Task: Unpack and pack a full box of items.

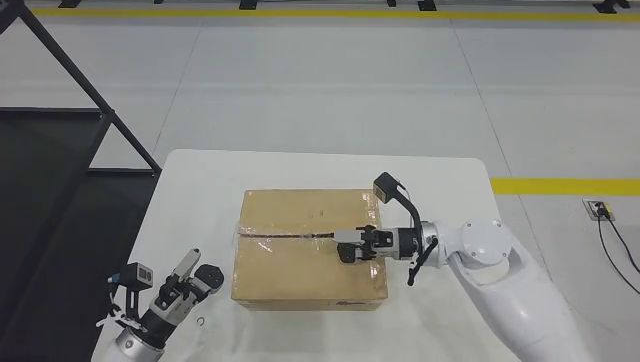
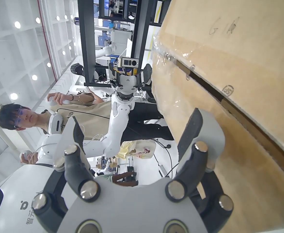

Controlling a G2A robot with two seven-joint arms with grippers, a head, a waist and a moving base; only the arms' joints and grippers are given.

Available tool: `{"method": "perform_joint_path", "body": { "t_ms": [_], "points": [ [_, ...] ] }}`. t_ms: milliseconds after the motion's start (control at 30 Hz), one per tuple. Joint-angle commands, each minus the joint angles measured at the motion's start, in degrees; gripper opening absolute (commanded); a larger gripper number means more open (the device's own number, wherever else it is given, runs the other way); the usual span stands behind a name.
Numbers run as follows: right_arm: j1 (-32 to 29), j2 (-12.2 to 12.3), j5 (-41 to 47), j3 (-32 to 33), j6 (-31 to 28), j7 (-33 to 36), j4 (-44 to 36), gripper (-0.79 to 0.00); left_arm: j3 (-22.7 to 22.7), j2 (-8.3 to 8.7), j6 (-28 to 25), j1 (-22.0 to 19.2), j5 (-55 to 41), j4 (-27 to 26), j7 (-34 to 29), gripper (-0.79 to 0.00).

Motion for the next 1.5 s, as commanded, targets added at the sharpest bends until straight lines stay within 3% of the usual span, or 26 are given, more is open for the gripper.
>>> {"method": "perform_joint_path", "body": {
  "t_ms": [0,400,1067,1267,1467],
  "points": [
    [0.11,-0.10,1.26,0.08,-1.06,0.40,0.55,0.000,-0.01,0.04,0.05,-0.07,-0.05,0.14,0.08,0.000],
    [5.54,-1.64,7.91,-2.90,-2.25,6.70,7.70,0.000,-0.25,0.30,-0.24,-0.11,-0.63,0.63,0.42,0.000],
    [8.74,-3.35,-8.37,-7.56,-11.39,-5.79,10.05,0.000,-0.66,0.72,-0.21,0.04,-1.28,0.84,0.53,0.000],
    [8.55,-3.31,-8.78,-6.94,-13.87,-4.92,10.48,0.000,-0.61,0.82,-0.22,-0.22,-1.51,1.11,0.77,0.000],
    [8.78,-3.20,-5.57,-6.36,-17.65,1.13,11.43,0.000,-0.44,0.92,-0.18,-0.45,-1.48,1.26,0.93,0.000]
  ]
}}
